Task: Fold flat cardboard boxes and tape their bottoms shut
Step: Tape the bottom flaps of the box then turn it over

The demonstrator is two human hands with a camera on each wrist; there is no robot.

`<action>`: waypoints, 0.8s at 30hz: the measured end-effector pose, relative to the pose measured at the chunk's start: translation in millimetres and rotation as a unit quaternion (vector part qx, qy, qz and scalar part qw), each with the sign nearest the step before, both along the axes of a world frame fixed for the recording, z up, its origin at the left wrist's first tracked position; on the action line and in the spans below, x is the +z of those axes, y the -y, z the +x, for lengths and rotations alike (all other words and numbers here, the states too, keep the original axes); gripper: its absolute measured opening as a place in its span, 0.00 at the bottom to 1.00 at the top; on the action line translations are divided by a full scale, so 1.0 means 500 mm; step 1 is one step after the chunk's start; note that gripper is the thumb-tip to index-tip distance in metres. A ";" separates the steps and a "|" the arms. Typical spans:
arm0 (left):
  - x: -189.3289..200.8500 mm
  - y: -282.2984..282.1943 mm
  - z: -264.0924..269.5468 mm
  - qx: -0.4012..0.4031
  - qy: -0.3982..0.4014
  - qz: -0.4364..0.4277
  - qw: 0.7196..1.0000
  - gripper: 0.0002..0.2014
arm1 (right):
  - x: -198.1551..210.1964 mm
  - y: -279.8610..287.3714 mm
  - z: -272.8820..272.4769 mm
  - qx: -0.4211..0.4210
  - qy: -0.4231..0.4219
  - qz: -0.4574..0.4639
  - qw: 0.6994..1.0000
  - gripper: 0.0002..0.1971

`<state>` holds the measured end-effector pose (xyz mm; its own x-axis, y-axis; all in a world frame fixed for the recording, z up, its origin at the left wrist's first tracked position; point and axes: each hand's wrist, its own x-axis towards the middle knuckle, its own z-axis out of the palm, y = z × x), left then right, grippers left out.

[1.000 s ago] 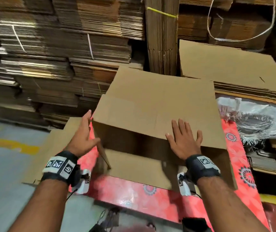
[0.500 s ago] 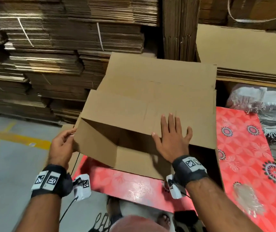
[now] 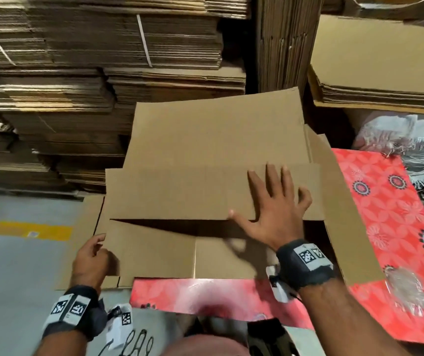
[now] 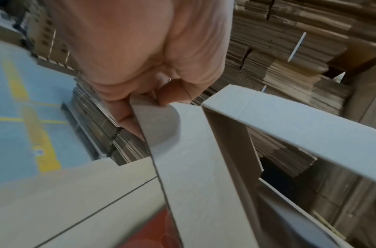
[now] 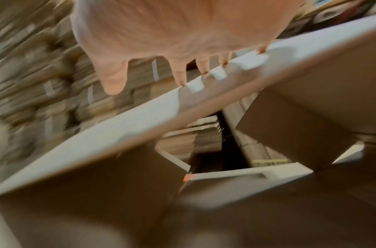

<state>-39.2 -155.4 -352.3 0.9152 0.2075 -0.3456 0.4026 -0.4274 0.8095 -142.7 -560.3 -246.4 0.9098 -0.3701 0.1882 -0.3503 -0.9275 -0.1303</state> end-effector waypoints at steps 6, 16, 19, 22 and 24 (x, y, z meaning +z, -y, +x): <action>0.019 0.021 -0.003 -0.029 -0.023 -0.012 0.999 0.20 | -0.023 0.083 0.031 -0.086 -0.119 0.071 0.987 0.43; -0.017 0.023 -0.075 -0.071 -0.168 0.126 0.975 0.19 | -0.133 0.006 0.067 0.013 -0.266 0.041 0.963 0.46; 0.019 0.094 -0.061 -0.153 -0.079 0.296 0.940 0.21 | -0.075 0.024 0.064 0.027 -0.205 0.042 0.978 0.42; 0.073 0.219 -0.041 -0.249 0.036 0.302 0.919 0.33 | -0.030 0.065 0.051 0.046 -0.162 0.056 0.984 0.42; 0.101 0.308 -0.025 -0.319 0.071 0.311 0.892 0.44 | -0.013 0.100 0.045 0.044 -0.147 0.050 0.987 0.41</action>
